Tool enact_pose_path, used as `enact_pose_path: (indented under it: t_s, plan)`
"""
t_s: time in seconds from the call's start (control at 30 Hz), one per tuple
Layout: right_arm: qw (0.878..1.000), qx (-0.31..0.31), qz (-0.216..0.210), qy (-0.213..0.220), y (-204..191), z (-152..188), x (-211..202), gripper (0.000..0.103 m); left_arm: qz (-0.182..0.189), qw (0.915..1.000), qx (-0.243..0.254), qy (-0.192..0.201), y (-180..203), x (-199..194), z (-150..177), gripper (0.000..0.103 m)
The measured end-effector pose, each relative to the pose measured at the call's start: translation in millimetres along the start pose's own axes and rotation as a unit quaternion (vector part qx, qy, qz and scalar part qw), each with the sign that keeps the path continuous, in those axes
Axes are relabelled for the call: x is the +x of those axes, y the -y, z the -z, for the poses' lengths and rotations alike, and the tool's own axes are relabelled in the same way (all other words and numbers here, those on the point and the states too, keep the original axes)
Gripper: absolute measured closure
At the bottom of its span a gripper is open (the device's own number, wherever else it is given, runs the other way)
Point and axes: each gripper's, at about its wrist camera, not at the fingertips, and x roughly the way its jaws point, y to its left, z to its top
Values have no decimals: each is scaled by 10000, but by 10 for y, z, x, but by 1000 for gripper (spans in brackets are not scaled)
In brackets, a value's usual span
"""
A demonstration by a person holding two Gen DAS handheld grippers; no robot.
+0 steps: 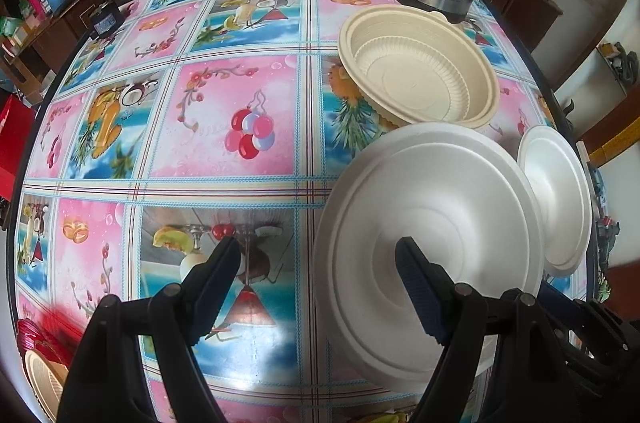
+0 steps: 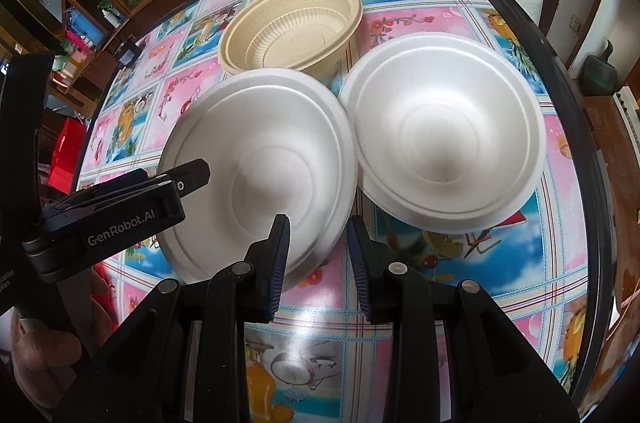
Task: Organize plates and bowls
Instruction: 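Close the left tool on the rim of the top white plate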
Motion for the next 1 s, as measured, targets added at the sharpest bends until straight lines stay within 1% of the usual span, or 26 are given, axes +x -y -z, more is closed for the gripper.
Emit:
enact_pose_path:
  t_s: [0.77,1.0]
  plan:
    - [9999,-92,89,-85,-13,-54,90,74,2,9999,-26,-97,0,83,-11,23]
    - [9998,-149,102,-119,-27,-56,124,74,57,9999,-46,-119,-22,94,-4,23]
